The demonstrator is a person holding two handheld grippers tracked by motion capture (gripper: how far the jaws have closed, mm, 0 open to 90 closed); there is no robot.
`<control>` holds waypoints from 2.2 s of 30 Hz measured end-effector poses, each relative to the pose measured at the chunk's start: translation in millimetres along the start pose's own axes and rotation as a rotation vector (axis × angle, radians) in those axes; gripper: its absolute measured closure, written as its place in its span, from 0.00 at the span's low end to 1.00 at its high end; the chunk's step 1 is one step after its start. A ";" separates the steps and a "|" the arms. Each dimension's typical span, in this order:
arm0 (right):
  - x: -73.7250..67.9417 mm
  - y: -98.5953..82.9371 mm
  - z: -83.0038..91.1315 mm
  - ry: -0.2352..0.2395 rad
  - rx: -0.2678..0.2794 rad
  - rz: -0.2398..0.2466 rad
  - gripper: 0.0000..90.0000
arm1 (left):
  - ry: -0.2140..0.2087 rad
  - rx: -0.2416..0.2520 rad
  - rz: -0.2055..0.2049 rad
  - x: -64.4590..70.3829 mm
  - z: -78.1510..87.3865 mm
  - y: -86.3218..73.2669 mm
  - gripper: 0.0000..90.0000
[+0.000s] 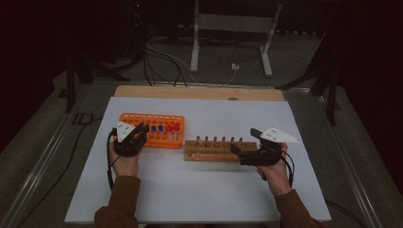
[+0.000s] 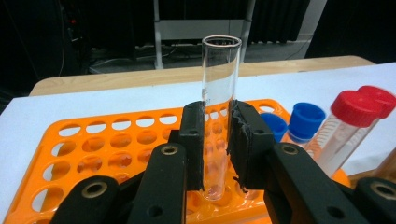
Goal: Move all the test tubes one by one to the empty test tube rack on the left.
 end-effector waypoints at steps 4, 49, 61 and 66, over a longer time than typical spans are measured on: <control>-0.2 -1.5 -0.9 0.000 -0.004 0.000 0.00 | -0.005 -0.016 0.001 0.4 -4.9 -5.4 0.85; -7.3 -9.0 -7.3 0.019 -0.030 0.016 0.00 | -0.037 -0.171 0.004 -0.5 -5.7 -36.7 0.69; -13.4 -8.0 -11.4 0.031 -0.039 0.025 0.00 | -0.107 -0.072 0.106 8.9 26.0 -20.5 0.23; -18.9 -4.8 -17.3 0.054 -0.049 0.028 0.00 | -0.135 -0.046 0.105 20.0 32.5 -14.7 0.05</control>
Point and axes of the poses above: each handheld gripper's, and its own axes: z roughly backward along the jaws, y roughly out of its top, x roughly to its right, the point moved 9 cm from there along -z, roughly forward along the jaws, and after that the axes turned 3 degrees about -y, right-handed, at the moved point
